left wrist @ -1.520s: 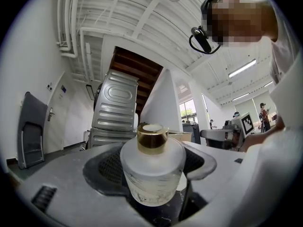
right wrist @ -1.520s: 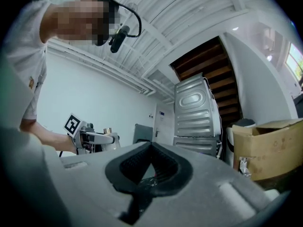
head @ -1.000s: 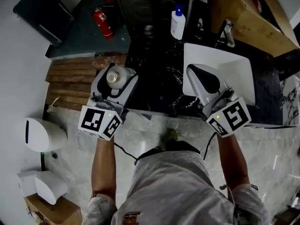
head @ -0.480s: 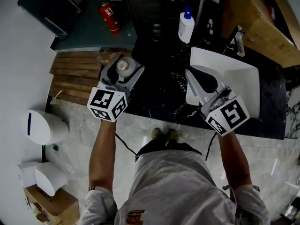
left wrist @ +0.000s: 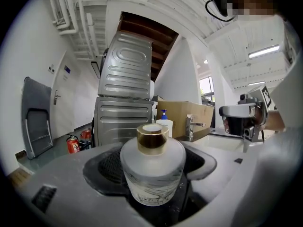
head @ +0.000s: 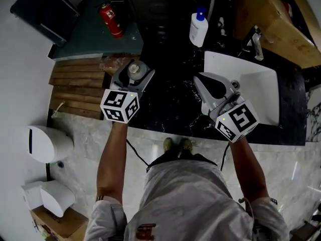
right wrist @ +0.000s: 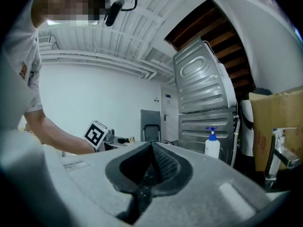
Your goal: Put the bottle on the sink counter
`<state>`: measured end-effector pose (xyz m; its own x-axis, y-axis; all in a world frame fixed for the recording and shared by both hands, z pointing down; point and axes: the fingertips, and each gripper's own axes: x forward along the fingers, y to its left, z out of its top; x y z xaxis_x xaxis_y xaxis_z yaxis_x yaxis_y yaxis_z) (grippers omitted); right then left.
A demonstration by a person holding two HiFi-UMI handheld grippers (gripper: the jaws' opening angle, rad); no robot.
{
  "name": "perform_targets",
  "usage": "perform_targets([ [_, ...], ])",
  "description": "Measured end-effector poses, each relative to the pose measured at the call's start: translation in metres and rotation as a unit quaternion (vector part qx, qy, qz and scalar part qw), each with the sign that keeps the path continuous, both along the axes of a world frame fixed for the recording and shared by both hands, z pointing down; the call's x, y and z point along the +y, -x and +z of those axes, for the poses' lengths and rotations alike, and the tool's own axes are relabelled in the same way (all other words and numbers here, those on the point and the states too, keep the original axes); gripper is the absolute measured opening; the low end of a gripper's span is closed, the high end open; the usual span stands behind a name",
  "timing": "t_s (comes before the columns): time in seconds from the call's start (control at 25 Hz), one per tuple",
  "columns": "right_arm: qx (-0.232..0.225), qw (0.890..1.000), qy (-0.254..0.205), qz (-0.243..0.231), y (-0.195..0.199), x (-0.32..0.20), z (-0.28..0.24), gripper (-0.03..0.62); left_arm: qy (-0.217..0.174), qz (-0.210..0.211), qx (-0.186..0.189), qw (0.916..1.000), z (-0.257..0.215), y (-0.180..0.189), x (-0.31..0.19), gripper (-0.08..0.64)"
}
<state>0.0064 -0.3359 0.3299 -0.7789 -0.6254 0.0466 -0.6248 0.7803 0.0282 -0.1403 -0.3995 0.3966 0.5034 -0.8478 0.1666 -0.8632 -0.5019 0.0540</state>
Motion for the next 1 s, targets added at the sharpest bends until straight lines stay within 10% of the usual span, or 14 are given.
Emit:
perform_targets([
  [1.0, 0.015, 0.999, 0.024, 0.015, 0.001, -0.012, 0.022, 0.0, 0.078, 0.004, -0.035, 0.9963, 0.069, 0.002, -0.026, 0.328],
])
